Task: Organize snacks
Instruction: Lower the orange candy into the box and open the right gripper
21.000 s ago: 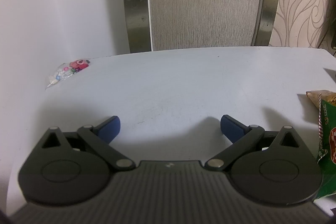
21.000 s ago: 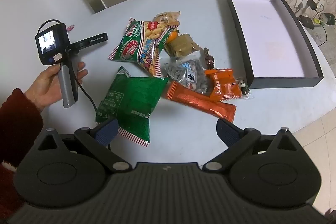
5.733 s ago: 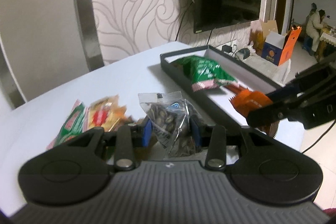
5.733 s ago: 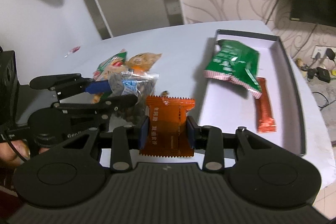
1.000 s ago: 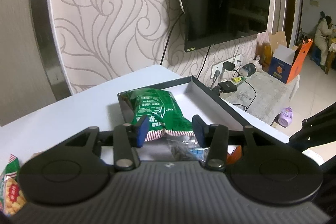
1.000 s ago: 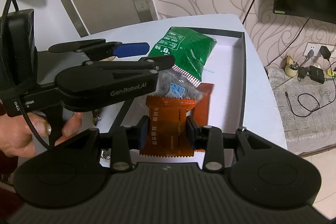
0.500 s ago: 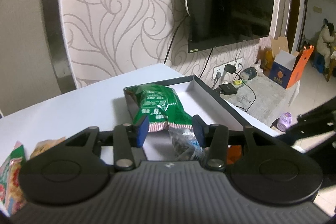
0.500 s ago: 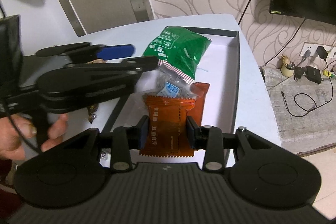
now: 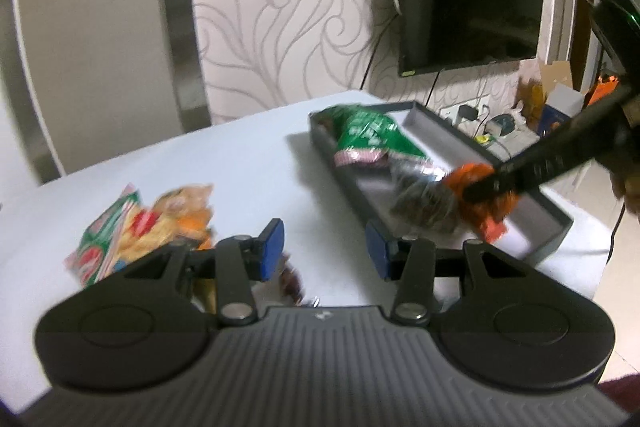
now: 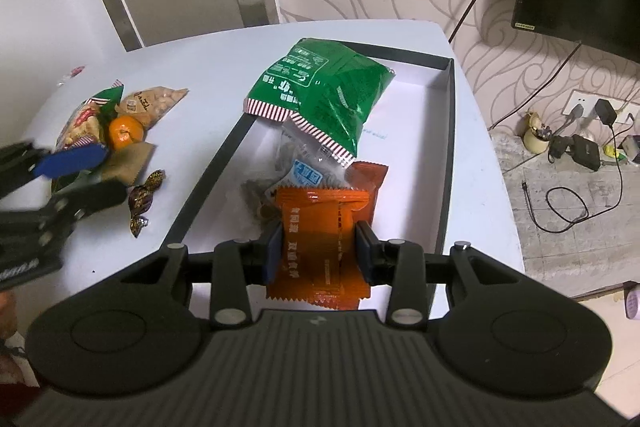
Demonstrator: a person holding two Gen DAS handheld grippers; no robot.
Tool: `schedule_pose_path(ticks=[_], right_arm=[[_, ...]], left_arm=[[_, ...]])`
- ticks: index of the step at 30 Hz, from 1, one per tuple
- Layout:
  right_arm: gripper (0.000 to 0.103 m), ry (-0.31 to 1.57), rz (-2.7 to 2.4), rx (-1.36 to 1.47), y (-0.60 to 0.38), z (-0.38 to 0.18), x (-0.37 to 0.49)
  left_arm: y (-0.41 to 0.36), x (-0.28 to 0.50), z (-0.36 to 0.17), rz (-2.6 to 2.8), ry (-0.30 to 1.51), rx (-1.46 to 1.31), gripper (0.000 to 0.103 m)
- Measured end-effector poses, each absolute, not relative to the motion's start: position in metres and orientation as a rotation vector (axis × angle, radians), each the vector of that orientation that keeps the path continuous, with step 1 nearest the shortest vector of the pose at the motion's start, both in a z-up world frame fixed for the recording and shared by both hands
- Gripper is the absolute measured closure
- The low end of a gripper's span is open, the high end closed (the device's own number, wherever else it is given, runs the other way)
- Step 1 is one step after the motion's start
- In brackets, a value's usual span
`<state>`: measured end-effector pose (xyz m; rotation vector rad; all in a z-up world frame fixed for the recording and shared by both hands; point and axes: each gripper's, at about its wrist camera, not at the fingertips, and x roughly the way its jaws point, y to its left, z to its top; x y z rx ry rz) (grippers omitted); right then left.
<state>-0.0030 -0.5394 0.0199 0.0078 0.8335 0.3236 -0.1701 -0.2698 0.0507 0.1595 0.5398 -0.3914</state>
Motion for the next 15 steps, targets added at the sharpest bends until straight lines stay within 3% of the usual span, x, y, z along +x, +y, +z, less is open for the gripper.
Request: schedule_pose_path(ticks=[6, 15], right_arm=[[0.046, 0.823, 0.307, 0.001, -0.534, 0.023, -0.004], [0.049, 0.746, 0.427, 0.005, -0.499, 0.044, -0.035]], left_arm=[[-0.248, -0.179, 0.04, -0.372, 0.582, 0.15, 0.055], [-0.226, -0.18, 0.044, -0.386, 0.584, 0.161, 0.055]])
